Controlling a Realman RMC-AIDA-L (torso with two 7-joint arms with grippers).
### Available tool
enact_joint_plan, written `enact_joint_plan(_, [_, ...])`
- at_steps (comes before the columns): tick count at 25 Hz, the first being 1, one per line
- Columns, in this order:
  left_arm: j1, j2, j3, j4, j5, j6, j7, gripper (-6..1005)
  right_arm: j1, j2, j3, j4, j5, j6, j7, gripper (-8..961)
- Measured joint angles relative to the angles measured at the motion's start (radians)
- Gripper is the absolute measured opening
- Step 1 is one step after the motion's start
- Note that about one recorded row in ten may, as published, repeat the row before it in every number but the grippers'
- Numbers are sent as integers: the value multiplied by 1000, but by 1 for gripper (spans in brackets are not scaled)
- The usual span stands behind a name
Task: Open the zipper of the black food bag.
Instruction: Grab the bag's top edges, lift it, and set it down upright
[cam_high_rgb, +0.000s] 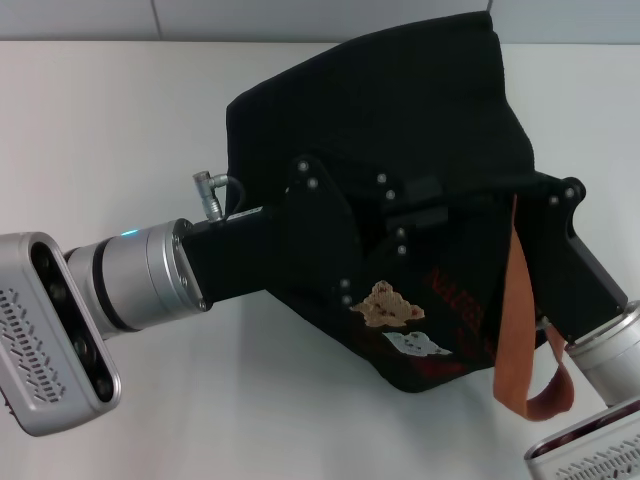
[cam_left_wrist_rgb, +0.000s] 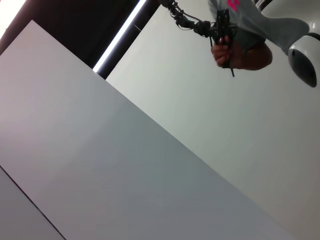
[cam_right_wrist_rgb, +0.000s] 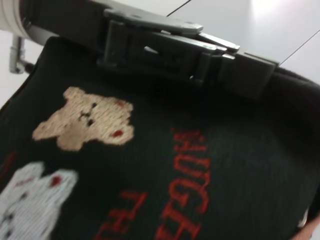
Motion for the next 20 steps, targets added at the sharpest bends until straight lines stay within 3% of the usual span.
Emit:
enact_joint_plan(4, [0,0,-24,0,0,-6,-8,89,-53,0,4,-1,13,13,-14,4])
enact_joint_plan(9, [2,0,-43,0,-3,-9,-9,89,-180,0,7,-69,135,26,23,3])
enact_joint_plan(13, [6,0,-50,0,-4,-9,-9,89,-213,-1,7,-115,204,27,112,8])
enact_joint_plan(16, [12,0,-57,-9,-4,-12,-11,89,-229,-4,6,-141,228,-57,237,12])
enact_joint_plan(17, [26,0,-89,-35,-4,-15,-12,89,-239,-4,7,-146,229,-134,308,13])
enact_joint_plan(20, [54,0,-140,-66,-4,-16,-13,89,-244,-3,14,-146,229,-193,375,32])
